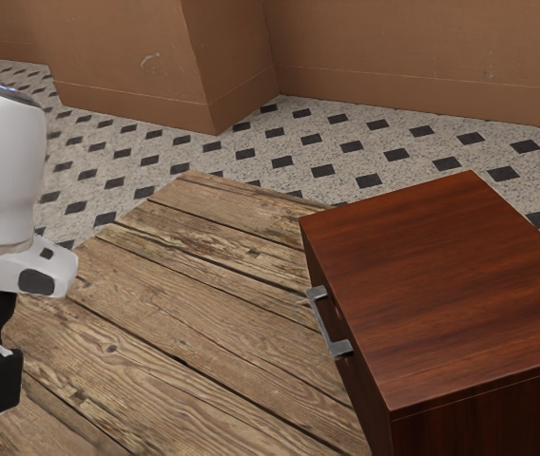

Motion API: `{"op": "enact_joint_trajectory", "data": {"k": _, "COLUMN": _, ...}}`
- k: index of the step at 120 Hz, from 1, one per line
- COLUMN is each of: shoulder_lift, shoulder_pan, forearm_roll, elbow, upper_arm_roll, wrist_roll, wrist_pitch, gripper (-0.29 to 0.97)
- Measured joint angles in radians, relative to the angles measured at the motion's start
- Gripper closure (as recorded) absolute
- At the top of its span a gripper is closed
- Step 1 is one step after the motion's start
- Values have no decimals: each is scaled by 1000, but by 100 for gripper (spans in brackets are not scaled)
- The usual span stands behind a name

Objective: Pull the drawer handle with one arm to open the drawer

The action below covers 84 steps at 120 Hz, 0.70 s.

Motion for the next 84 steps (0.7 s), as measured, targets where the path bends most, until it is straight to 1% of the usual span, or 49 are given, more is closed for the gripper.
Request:
{"op": "enact_joint_trajectory", "data": {"k": 9, "shoulder_lift": -8, "shoulder_pan": 13, "forearm_roll": 6, "elbow": -5, "upper_arm_roll": 0, "wrist_roll": -23, "wrist_pitch": 162, "gripper": 0}}
{"op": "enact_joint_trajectory", "data": {"k": 19, "shoulder_lift": -9, "shoulder_pan": 15, "forearm_roll": 9, "elbow": -5, "upper_arm_roll": 0, "wrist_roll": -50, "wrist_pitch": 298, "gripper": 0}}
{"op": "enact_joint_trajectory", "data": {"k": 30, "shoulder_lift": -9, "shoulder_pan": -10, "forearm_roll": 3, "elbow": -4, "upper_arm_roll": 0, "wrist_roll": -136, "wrist_pitch": 404, "gripper": 0}}
{"op": "enact_joint_trajectory", "data": {"k": 38, "shoulder_lift": -11, "shoulder_pan": -40, "forearm_roll": -17, "elbow": -5, "upper_arm_roll": 0, "wrist_roll": -231, "wrist_pitch": 469, "gripper": 0}}
{"op": "enact_joint_trajectory", "data": {"k": 44, "shoulder_lift": -20, "shoulder_pan": -49, "forearm_roll": -55, "elbow": -19, "upper_arm_roll": 0, "wrist_roll": -307, "wrist_pitch": 526, "gripper": 0}}
{"op": "enact_joint_trajectory", "data": {"k": 56, "shoulder_lift": -33, "shoulder_pan": -38, "forearm_roll": -181, "elbow": -103, "upper_arm_roll": 0, "wrist_roll": -453, "wrist_pitch": 668, "gripper": 0}}
{"op": "enact_joint_trajectory", "data": {"k": 67, "shoulder_lift": -44, "shoulder_pan": -36, "forearm_roll": -289, "elbow": -122, "upper_arm_roll": 0, "wrist_roll": -567, "wrist_pitch": 760, "gripper": 0}}
{"op": "enact_joint_trajectory", "data": {"k": 75, "shoulder_lift": -46, "shoulder_pan": -35, "forearm_roll": -334, "elbow": -123, "upper_arm_roll": 0, "wrist_roll": -640, "wrist_pitch": 799, "gripper": 0}}
{"op": "enact_joint_trajectory", "data": {"k": 84, "shoulder_lift": -49, "shoulder_pan": -35, "forearm_roll": -364, "elbow": -129, "upper_arm_roll": 0, "wrist_roll": -714, "wrist_pitch": 837, "gripper": 0}}
